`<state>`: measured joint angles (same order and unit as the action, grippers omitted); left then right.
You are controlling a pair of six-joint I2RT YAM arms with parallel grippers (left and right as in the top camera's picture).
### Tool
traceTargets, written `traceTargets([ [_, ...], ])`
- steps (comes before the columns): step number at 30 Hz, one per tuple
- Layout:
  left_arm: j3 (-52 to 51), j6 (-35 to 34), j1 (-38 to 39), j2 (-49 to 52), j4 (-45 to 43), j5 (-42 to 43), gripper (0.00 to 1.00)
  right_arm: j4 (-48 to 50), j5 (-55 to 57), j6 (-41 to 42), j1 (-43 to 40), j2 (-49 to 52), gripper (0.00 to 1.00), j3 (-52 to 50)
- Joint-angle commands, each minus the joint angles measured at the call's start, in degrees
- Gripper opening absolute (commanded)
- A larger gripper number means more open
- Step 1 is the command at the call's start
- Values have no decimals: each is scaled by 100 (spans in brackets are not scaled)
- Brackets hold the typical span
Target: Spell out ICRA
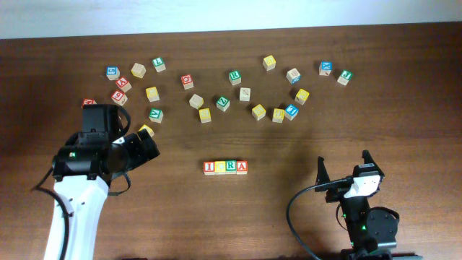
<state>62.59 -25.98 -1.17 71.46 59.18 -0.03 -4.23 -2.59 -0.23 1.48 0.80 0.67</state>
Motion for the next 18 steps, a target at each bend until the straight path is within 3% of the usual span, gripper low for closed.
traceTargets([
  [1, 87, -31, -26, -76, 7, -24, 99, -11, -35, -15, -37, -59, 98, -35],
  [18, 87, -7, -28, -46, 70, -125, 99, -11, -35, -17, -37, -59, 98, -35],
])
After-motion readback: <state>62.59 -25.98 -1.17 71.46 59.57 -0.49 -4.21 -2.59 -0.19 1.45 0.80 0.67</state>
